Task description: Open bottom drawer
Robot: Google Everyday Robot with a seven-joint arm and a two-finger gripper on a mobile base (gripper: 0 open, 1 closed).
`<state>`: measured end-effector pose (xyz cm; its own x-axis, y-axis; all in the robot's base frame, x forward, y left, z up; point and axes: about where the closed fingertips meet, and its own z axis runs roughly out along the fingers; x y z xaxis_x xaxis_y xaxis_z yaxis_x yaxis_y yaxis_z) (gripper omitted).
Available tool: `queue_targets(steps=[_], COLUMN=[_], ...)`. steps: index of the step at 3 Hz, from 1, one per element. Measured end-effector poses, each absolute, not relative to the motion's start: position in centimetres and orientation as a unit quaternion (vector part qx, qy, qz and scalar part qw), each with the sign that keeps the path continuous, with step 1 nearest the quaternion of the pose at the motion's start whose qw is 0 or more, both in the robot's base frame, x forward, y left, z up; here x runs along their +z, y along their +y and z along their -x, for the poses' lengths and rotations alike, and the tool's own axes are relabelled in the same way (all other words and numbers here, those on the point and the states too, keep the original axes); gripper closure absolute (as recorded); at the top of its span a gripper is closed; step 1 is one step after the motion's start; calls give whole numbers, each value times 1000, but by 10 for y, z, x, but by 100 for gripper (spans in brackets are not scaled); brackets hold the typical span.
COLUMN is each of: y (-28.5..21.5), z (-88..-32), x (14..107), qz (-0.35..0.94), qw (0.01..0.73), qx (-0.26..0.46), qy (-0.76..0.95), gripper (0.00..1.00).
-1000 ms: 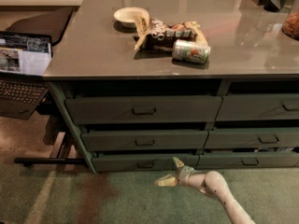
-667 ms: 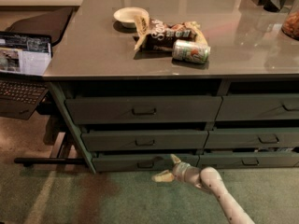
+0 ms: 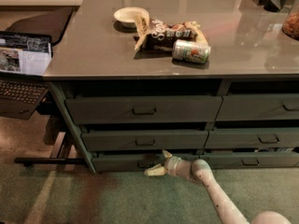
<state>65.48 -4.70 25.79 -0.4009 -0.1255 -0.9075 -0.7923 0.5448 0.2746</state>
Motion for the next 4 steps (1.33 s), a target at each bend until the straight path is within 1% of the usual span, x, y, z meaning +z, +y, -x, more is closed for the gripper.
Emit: queue_targets(steps=[2,3,4], y=[-33,-32,-41], z=[-667,-674,-675], x=[248,240,233], qz=[304,303,299], qw=[444,430,415], qx=[369,361,347], qy=[757,770,786], gripper=[0,0,0])
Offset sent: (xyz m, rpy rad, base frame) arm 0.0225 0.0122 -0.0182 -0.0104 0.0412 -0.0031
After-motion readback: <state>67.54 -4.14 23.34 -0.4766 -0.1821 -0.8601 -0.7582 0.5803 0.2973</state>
